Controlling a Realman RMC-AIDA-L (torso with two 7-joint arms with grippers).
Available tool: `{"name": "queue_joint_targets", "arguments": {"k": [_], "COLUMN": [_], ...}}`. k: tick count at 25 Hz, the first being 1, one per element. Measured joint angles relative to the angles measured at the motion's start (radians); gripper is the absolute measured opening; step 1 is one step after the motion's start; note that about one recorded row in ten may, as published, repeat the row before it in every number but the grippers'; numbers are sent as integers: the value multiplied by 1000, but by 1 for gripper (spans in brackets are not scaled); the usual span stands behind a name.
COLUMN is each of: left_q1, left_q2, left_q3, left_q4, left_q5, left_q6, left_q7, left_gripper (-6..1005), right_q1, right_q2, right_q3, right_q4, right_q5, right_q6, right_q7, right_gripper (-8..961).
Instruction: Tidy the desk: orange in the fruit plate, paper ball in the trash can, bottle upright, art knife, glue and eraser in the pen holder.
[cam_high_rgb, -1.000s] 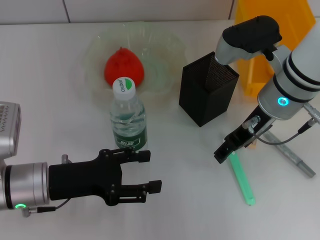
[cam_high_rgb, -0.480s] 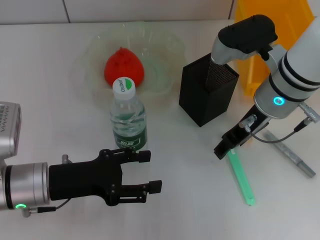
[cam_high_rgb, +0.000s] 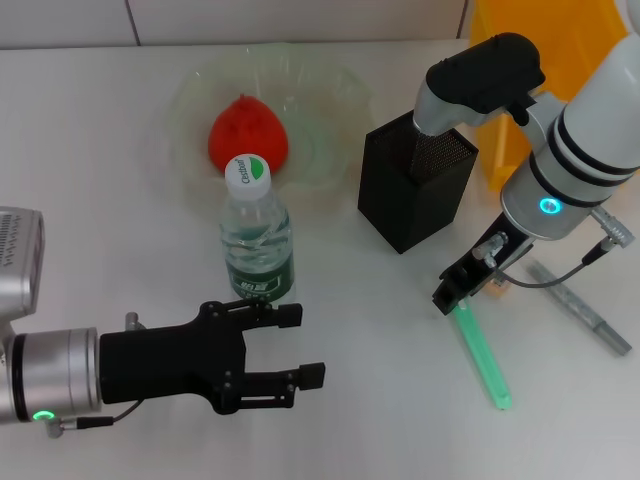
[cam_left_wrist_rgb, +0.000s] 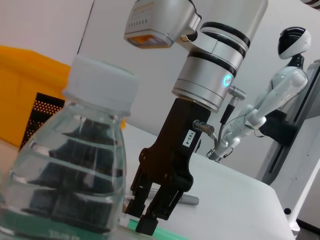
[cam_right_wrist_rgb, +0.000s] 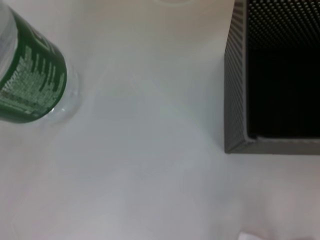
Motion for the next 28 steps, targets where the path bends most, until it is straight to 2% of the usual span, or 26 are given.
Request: {"name": "queue_joint_targets", "arguments": {"k": [23, 28], "left_q1": [-1, -1], "left_q2": [0, 0], "left_q3": [0, 0], "left_q4": [-2, -2], "left_q5": [1, 1], "left_q6": [-3, -3], "left_q7": [0, 0], "left_gripper": [808, 809], "right_q1": [3, 3], "right_q2": [0, 0], "right_q3": [-13, -13], "right_q4": [8, 8], "right_q5": [2, 4], "right_q6": [11, 13], "right_q7": [-3, -5], "right_gripper": [269, 261]}}
